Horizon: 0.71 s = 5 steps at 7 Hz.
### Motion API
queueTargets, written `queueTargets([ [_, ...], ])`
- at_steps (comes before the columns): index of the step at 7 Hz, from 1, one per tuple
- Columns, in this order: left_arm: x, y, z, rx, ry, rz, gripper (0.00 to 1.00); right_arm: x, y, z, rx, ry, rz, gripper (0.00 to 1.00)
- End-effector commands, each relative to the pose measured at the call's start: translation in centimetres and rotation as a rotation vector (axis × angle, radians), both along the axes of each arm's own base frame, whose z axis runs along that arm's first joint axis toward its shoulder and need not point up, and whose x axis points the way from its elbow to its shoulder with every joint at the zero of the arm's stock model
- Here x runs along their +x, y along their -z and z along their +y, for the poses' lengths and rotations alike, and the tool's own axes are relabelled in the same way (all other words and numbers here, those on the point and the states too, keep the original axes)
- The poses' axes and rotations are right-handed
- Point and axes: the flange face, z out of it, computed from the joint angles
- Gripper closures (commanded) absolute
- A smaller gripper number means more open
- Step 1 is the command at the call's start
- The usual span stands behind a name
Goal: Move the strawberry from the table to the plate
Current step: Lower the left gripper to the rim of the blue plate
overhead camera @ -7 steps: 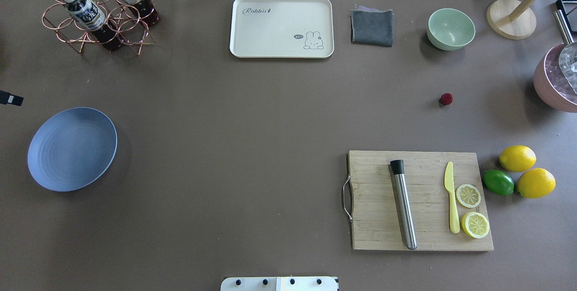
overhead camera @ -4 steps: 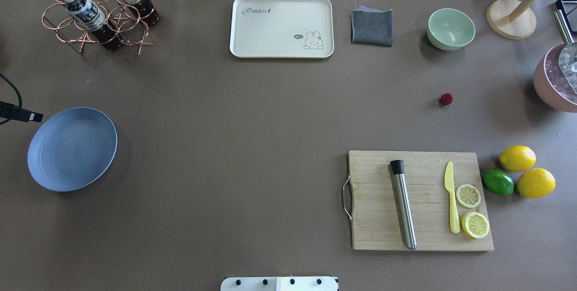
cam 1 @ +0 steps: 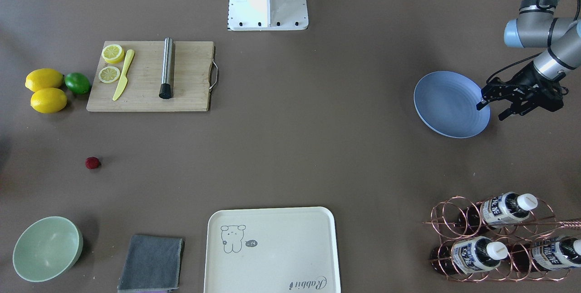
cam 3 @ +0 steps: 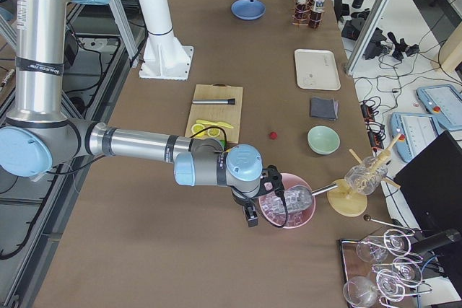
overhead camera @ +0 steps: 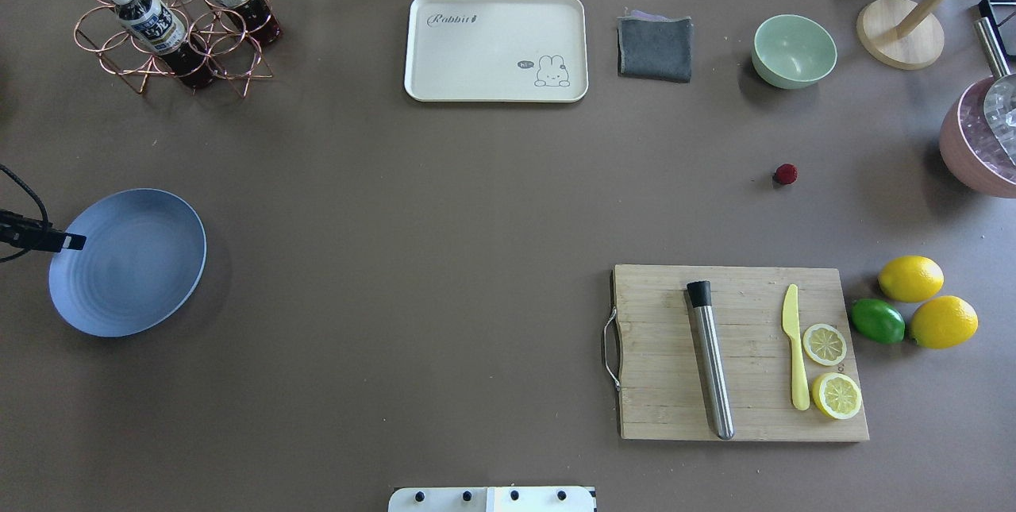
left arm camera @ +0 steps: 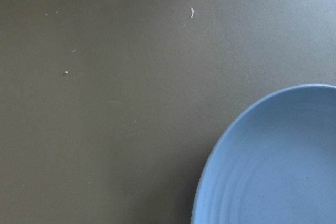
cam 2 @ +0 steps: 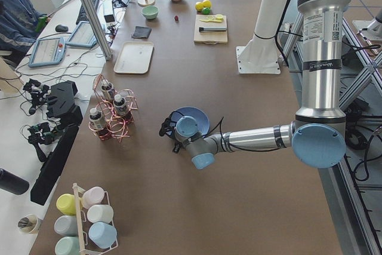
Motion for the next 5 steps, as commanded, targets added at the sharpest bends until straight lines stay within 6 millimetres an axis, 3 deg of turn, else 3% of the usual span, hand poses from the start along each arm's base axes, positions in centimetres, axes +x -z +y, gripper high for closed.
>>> queueTargets([
  [1,0.22,-0.04,0.14,0.007,-0.006,0.001,0.53,0.00,-0.12,0.03,-0.002,-0.001,0.000,0.00],
  [4,0.40,-0.19,0.25,0.006,-0.012,0.000,0.53,-0.07,-0.19,0.03,-0.003,0.001,0.000,0.00],
  [5,0.60,-0.19,0.33,0.005,-0.016,0.000,0.66,-0.13,-0.19,0.02,-0.003,0.002,0.000,0.00],
])
